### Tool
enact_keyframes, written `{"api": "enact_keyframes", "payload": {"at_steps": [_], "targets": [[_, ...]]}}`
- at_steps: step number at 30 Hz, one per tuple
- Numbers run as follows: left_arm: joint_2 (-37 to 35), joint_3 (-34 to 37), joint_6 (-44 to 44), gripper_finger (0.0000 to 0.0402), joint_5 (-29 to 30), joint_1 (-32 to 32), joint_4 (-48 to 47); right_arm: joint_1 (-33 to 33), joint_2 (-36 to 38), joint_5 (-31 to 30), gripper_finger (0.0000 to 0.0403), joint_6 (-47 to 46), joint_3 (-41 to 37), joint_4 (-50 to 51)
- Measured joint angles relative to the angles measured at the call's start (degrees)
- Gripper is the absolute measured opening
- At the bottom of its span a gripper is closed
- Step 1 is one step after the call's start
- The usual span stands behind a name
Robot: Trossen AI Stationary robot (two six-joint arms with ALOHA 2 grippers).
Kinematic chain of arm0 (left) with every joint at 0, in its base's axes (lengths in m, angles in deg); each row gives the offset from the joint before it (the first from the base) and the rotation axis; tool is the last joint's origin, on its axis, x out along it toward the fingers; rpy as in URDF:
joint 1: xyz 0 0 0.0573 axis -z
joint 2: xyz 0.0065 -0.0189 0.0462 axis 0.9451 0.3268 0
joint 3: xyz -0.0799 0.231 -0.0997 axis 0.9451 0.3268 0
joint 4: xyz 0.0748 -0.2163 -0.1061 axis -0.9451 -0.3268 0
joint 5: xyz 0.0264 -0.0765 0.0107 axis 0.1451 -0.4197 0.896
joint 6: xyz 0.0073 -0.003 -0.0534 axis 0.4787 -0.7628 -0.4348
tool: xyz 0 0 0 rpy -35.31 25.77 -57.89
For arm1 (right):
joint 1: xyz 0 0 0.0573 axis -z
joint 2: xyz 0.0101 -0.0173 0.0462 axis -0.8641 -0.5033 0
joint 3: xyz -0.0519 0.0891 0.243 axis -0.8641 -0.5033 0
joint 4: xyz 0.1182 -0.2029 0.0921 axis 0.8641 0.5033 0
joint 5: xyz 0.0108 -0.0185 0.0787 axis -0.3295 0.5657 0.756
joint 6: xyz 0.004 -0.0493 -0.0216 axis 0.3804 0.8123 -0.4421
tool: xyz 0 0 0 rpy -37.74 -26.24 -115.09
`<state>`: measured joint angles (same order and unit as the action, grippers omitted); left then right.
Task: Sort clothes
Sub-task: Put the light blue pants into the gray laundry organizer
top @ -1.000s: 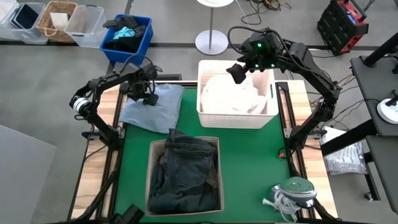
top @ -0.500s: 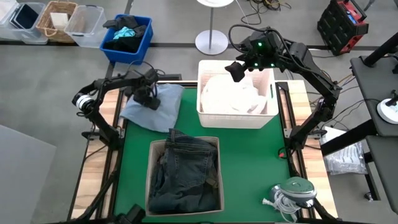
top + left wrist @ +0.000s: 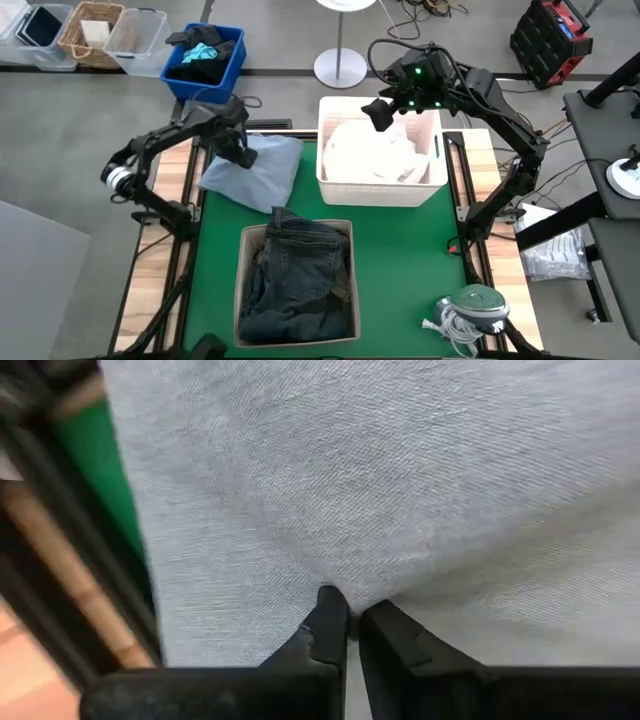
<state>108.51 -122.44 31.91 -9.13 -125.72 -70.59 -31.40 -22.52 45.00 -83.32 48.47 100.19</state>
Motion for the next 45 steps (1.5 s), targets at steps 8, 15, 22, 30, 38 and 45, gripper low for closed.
{"api": "enact_keyframes", "payload": {"at_steps": [8, 15, 22, 30, 38, 45], "targets": [[-9.3, -9.0, -1.4, 0.0, 0.9, 2.1, -8.9, 0.0, 0.0, -0.4, 0.0352, 0.1, -0.1, -3.8], [-14.0, -21.1, -3.5, 0.0, 1.4, 7.3, -11.7, 0.0, -0.3, 3.2, 0.0352, 0.1, -0.1, -8.2], [-13.4, -39.2, -2.8, 0.0, 10.2, 14.4, -13.0, -1.4, -2.1, 10.0, 0.0352, 2.8, -0.1, -17.2], [-9.7, -52.9, 0.5, 0.0, 13.1, 20.6, -12.7, -4.0, -4.0, 10.1, 0.0352, 5.4, -0.1, -23.7], [-5.8, -62.5, 2.6, 0.0, 12.9, 26.0, -12.7, -4.5, -5.6, 10.1, 0.0352, 5.6, -0.1, -26.6], [-1.6, -72.6, 4.4, 0.0, 13.1, 28.9, -10.8, -5.0, -5.9, 10.3, 0.0352, 8.6, -0.1, -26.6]]}}
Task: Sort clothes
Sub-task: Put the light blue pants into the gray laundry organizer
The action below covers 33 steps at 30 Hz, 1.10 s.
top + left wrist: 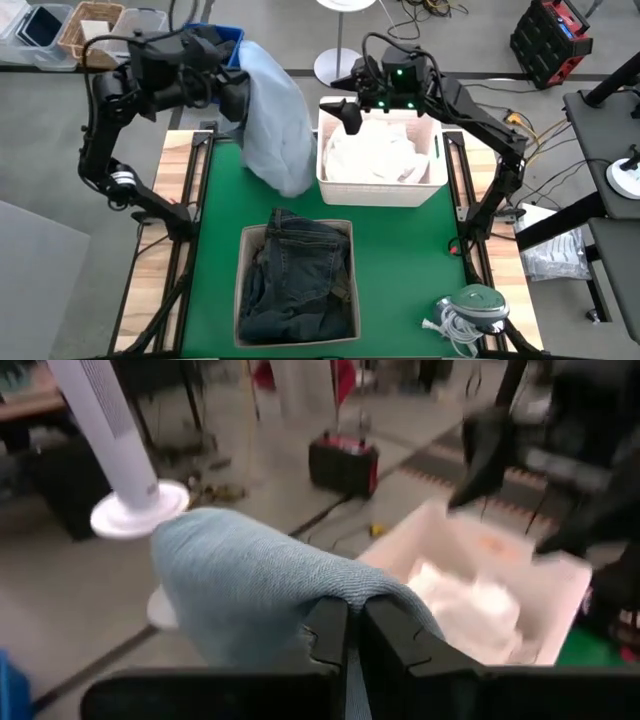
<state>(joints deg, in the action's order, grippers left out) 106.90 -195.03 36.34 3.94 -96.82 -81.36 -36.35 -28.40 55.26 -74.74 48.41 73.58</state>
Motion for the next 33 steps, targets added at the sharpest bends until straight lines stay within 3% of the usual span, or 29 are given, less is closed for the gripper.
{"api": "enact_keyframes", "payload": {"at_steps": [9, 12, 16, 18, 20, 26, 30, 33], "targets": [[-0.4, 0.6, 1.0, 0.0, 0.3, 0.2, 11.9, -2.0, 0.0, 0.2, 0.0352, 5.5, 0.0, 0.0], [-0.4, 0.6, 1.6, 0.0, -3.2, 0.3, 14.0, -2.6, 0.0, 0.0, 0.0352, 7.1, -0.5, -0.4], [-0.4, 0.5, 1.7, 0.0, -10.0, 0.5, 16.2, -2.7, -0.1, -7.3, 0.0352, 7.7, -1.3, -0.6], [-0.5, 0.0, 1.7, 0.0, -11.0, 0.9, 16.6, -2.0, -0.1, -11.8, 0.0352, 7.5, -1.3, -0.6], [-0.7, 0.0, 1.7, 0.0, -11.1, 1.3, 17.5, -0.9, -0.1, -12.1, 0.0352, 7.4, -1.3, -0.8], [-0.8, 0.0, 1.5, 0.0, -14.2, 2.1, 18.1, 2.5, -1.9, 0.9, 0.0352, 5.4, -1.3, -2.0], [-0.6, 0.0, 0.6, 0.0, -16.7, 3.4, 20.8, 2.9, -4.8, 14.4, 0.0352, 9.4, -1.4, -4.1], [-0.7, 0.0, 0.6, 0.0, -16.9, 4.6, 21.0, 2.7, -6.5, 18.9, 0.0351, 11.3, -1.4, -5.9]]}}
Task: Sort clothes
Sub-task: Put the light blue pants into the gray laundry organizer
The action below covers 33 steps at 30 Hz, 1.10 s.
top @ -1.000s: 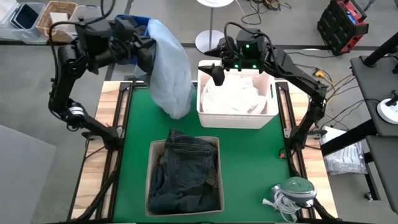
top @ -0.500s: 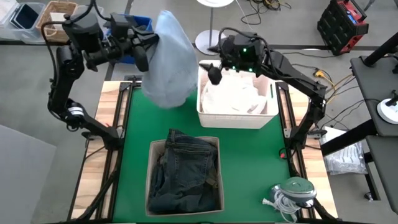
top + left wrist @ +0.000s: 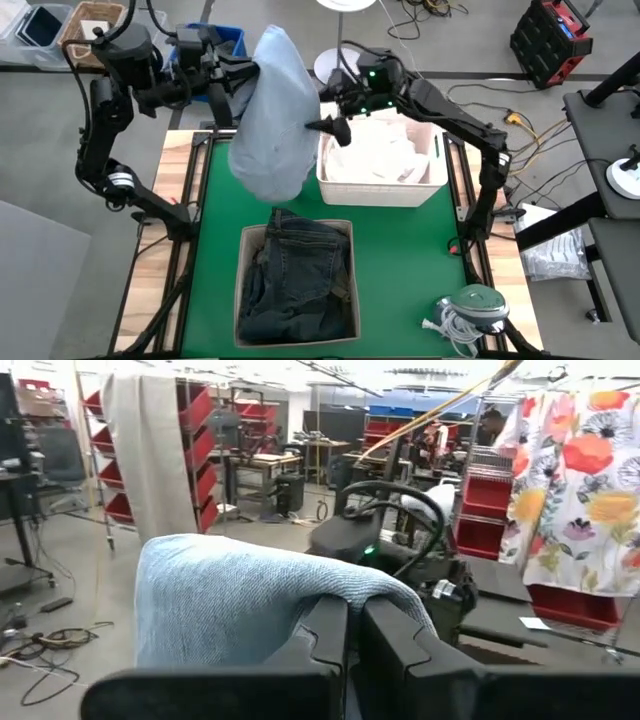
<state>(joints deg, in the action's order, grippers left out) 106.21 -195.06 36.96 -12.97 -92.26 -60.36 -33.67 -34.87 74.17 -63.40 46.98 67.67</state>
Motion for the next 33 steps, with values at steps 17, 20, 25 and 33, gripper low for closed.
{"api": "enact_keyframes", "payload": {"at_steps": [17, 20, 25, 33], "targets": [[0.8, 0.0, -2.1, 0.0015, 13.3, 0.3, -3.5, -3.5, -0.6, 15.5, 0.0026, -6.7, 0.0, -10.1], [1.0, 0.0, -0.8, 0.0029, 15.6, 0.3, -4.5, -3.9, -0.6, 15.6, 0.0014, -9.2, 0.0, -12.3], [1.0, -0.1, 1.6, 0.0083, 16.7, 0.3, -8.9, -4.1, 0.9, 15.9, 0.0011, -11.6, 0.0, -16.1], [0.1, -0.1, 9.1, 0.0233, 16.5, 0.3, -17.3, -4.1, 3.7, 15.5, 0.001, -18.1, 0.0, -24.0]]}}
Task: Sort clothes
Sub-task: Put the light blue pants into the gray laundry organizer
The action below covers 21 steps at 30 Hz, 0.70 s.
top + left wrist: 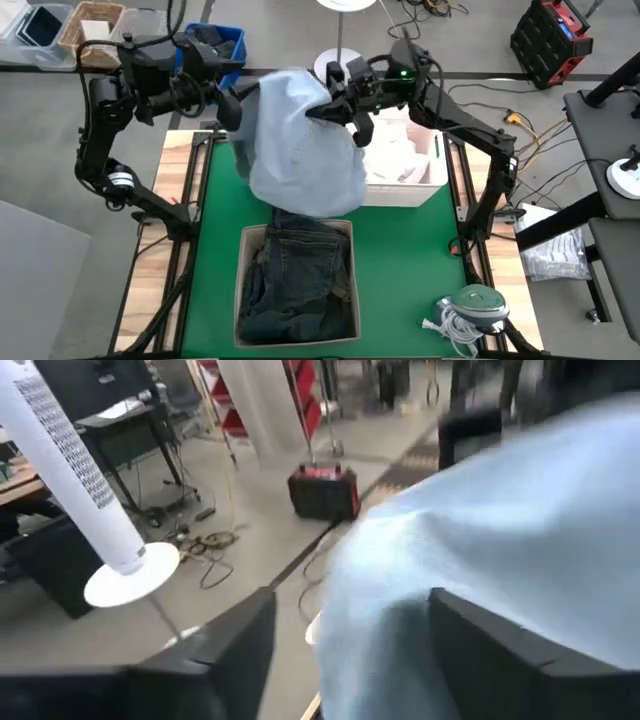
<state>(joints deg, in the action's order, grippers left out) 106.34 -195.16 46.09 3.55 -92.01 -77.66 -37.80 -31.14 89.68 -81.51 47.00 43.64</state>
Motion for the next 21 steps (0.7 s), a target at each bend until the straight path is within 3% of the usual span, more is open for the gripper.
{"api": "enact_keyframes", "payload": {"at_steps": [5, 9, 12, 14, 18, 21], "targets": [[0.0, 0.0, 4.2, 0.0292, 1.5, 0.0, -5.8, 0.0, 0.7, -0.2, 0.001, -4.3, 0.0, -6.2], [0.0, 0.0, 10.2, 0.0314, 10.6, 0.0, -9.6, 0.0, 1.5, -0.6, 0.001, -3.2, 0.0, -9.3], [-0.1, 0.1, 12.4, 0.0321, 13.4, -0.1, -10.2, 0.0, 2.2, -7.3, 0.0009, -2.4, 0.0, -10.3], [-0.6, 0.1, 13.7, 0.0322, 8.2, 0.0, -10.1, 0.0, 2.4, -14.4, 0.0009, -1.4, 0.0, -10.7], [-1.2, 0.1, 11.3, 0.0322, -9.2, 0.3, -10.3, 0.1, 2.4, -27.8, 0.0009, -0.8, 0.3, -10.7], [-1.5, 0.1, 7.6, 0.0323, -13.3, 0.3, -12.4, 0.2, 2.4, -34.3, 0.0009, 2.2, 0.7, -11.9]]}}
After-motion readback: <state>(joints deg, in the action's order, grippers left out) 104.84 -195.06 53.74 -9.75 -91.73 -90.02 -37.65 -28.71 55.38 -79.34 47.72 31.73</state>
